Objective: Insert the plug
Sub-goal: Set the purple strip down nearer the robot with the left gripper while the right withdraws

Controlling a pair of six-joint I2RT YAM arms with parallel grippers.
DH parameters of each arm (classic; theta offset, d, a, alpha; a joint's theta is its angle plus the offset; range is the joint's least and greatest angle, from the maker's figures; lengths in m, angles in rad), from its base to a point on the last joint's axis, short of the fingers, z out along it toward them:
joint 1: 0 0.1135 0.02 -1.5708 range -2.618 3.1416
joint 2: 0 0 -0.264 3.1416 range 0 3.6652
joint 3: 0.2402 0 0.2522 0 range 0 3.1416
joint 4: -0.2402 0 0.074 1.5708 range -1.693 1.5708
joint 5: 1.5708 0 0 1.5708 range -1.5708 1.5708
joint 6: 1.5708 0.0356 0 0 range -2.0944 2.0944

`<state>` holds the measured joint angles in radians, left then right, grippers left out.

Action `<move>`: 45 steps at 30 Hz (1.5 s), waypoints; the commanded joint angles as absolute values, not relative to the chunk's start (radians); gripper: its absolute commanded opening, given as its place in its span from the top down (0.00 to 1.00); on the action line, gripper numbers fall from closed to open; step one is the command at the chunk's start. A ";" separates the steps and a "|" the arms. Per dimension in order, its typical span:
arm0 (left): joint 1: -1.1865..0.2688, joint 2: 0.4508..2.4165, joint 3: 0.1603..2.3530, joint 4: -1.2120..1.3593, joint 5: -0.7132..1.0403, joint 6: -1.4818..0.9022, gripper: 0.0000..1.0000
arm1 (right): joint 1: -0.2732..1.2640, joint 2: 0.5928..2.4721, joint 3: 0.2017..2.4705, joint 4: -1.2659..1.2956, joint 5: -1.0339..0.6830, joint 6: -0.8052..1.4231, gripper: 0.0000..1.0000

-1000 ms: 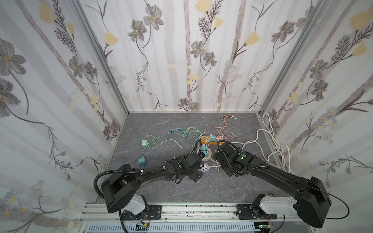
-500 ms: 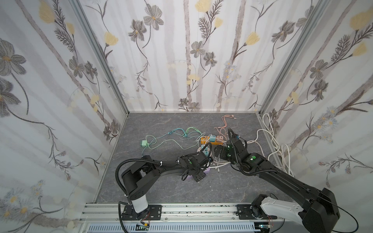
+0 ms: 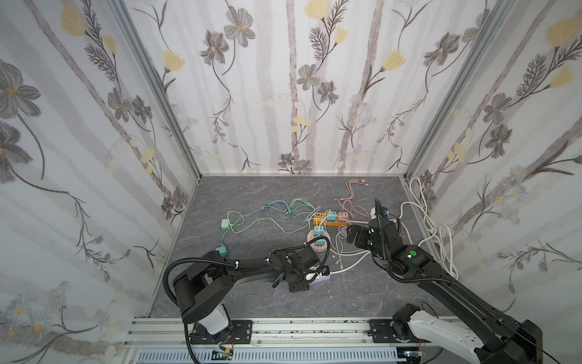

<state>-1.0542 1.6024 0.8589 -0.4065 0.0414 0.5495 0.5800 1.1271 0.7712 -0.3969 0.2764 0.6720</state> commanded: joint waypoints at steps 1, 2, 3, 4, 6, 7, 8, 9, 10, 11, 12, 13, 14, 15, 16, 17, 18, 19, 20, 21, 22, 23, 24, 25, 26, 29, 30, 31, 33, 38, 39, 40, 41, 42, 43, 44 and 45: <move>-1.055 1.612 0.858 -0.518 -0.019 0.637 0.48 | 0.574 1.116 0.761 -0.374 0.303 0.666 0.01; -1.054 1.616 0.855 -0.531 -0.038 0.642 0.48 | 0.573 1.112 0.757 -0.375 0.304 0.668 0.01; -1.054 1.616 0.852 -0.538 -0.057 0.645 0.48 | 0.571 1.110 0.753 -0.374 0.306 0.671 0.01; -1.053 1.615 0.845 -0.543 -0.079 0.652 0.48 | 0.569 1.106 0.749 -0.373 0.305 0.672 0.01; -1.041 1.609 0.841 -0.543 -0.107 0.661 0.49 | 0.568 1.102 0.744 -0.372 0.307 0.675 0.01; -1.030 1.604 0.841 -0.545 -0.111 0.661 0.52 | 0.566 1.101 0.741 -0.369 0.306 0.674 0.01; -1.020 1.599 0.842 -0.544 -0.116 0.661 0.54 | 0.566 1.098 0.739 -0.368 0.306 0.673 0.01; -1.013 1.595 0.841 -0.546 -0.119 0.662 0.54 | 0.565 1.097 0.738 -0.367 0.305 0.673 0.01; -1.005 1.589 0.842 -0.550 -0.125 0.664 0.55 | 0.565 1.091 0.735 -0.365 0.305 0.673 0.01; -0.999 1.584 0.842 -0.557 -0.128 0.666 0.54 | 0.563 1.087 0.729 -0.365 0.308 0.674 0.01; -0.993 1.582 0.842 -0.563 -0.131 0.666 0.54 | 0.562 1.081 0.726 -0.365 0.311 0.673 0.01; -0.987 1.578 0.842 -0.571 -0.135 0.669 0.54 | 0.561 1.074 0.721 -0.364 0.309 0.670 0.01; -0.982 1.572 0.841 -0.577 -0.139 0.670 0.53 | 0.557 1.067 0.715 -0.358 0.299 0.660 0.01; -0.978 1.569 0.838 -0.582 -0.146 0.673 0.51 | 0.554 1.058 0.711 -0.350 0.287 0.648 0.01; -0.972 1.563 0.832 -0.587 -0.166 0.676 0.49 | 0.553 1.051 0.705 -0.345 0.278 0.640 0.01; -0.967 1.555 0.825 -0.595 -0.189 0.679 0.48 | 0.551 1.043 0.701 -0.340 0.277 0.640 0.01; -0.959 1.548 0.818 -0.606 -0.203 0.683 0.48 | 0.548 1.038 0.697 -0.335 0.276 0.640 0.01; -0.952 1.536 0.808 -0.617 -0.216 0.689 0.48 | 0.547 1.032 0.693 -0.329 0.274 0.641 0.01; -0.946 1.521 0.799 -0.625 -0.224 0.695 0.48 | 0.545 1.027 0.686 -0.322 0.273 0.646 0.01; -0.942 1.506 0.792 -0.631 -0.227 0.700 0.47 | 0.543 1.022 0.681 -0.314 0.275 0.651 0.01; -0.943 1.490 0.788 -0.629 -0.228 0.706 0.46 | 0.540 1.019 0.674 -0.307 0.276 0.664 0.01; -0.942 1.475 0.784 -0.622 -0.226 0.707 0.43 | 0.536 1.017 0.668 -0.302 0.278 0.679 0.01; -0.942 1.462 0.784 -0.615 -0.219 0.704 0.40 | 0.532 1.017 0.666 -0.301 0.281 0.695 0.01; -0.942 1.443 0.780 -0.594 -0.213 0.702 0.36 | 0.525 1.018 0.663 -0.302 0.276 0.709 0.01; -0.943 1.427 0.776 -0.569 -0.211 0.699 0.33 | 0.517 1.020 0.664 -0.302 0.262 0.715 0.01; -0.942 1.385 0.778 -0.523 -0.229 0.704 0.22 | 0.495 1.032 0.674 -0.304 0.203 0.717 0.01; -0.942 1.371 0.784 -0.522 -0.230 0.703 0.20 | 0.491 1.036 0.679 -0.304 0.185 0.714 0.01; -0.937 1.345 0.791 -0.511 -0.228 0.691 0.17 | 0.488 1.038 0.685 -0.303 0.161 0.705 0.01; -0.910 1.278 0.808 -0.475 -0.208 0.641 0.07 | 0.485 1.046 0.699 -0.290 0.121 0.681 0.01; -0.764 1.146 0.891 -0.306 -0.241 0.367 0.00 | 0.485 1.060 0.704 -0.207 0.076 0.678 0.01; -0.728 1.146 0.913 -0.295 -0.241 0.302 0.00 | 0.486 1.064 0.698 -0.183 0.069 0.689 0.01; -0.691 1.154 0.937 -0.287 -0.247 0.240 0.00 | 0.483 1.066 0.691 -0.155 0.057 0.700 0.01; -0.660 1.167 0.957 -0.284 -0.274 0.180 0.00 | 0.484 1.070 0.684 -0.134 0.046 0.712 0.01; -0.630 1.181 0.978 -0.290 -0.306 0.133 0.00 | 0.485 1.074 0.681 -0.117 0.038 0.722 0.01; -0.600 1.204 1.001 -0.310 -0.350 0.070 0.00 | 0.485 1.077 0.675 -0.102 0.031 0.735 0.01; -0.571 1.228 1.025 -0.336 -0.393 0.011 0.00 | 0.484 1.080 0.669 -0.087 0.024 0.743 0.01; -0.546 1.248 1.042 -0.363 -0.425 -0.037 0.00 | 0.484 1.081 0.661 -0.070 0.017 0.747 0.01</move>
<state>-0.5903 1.2140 1.0058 -0.3351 -0.3084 0.1955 0.4843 1.0748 0.6731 -0.1806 0.0513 0.7082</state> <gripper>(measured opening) 0.997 0.994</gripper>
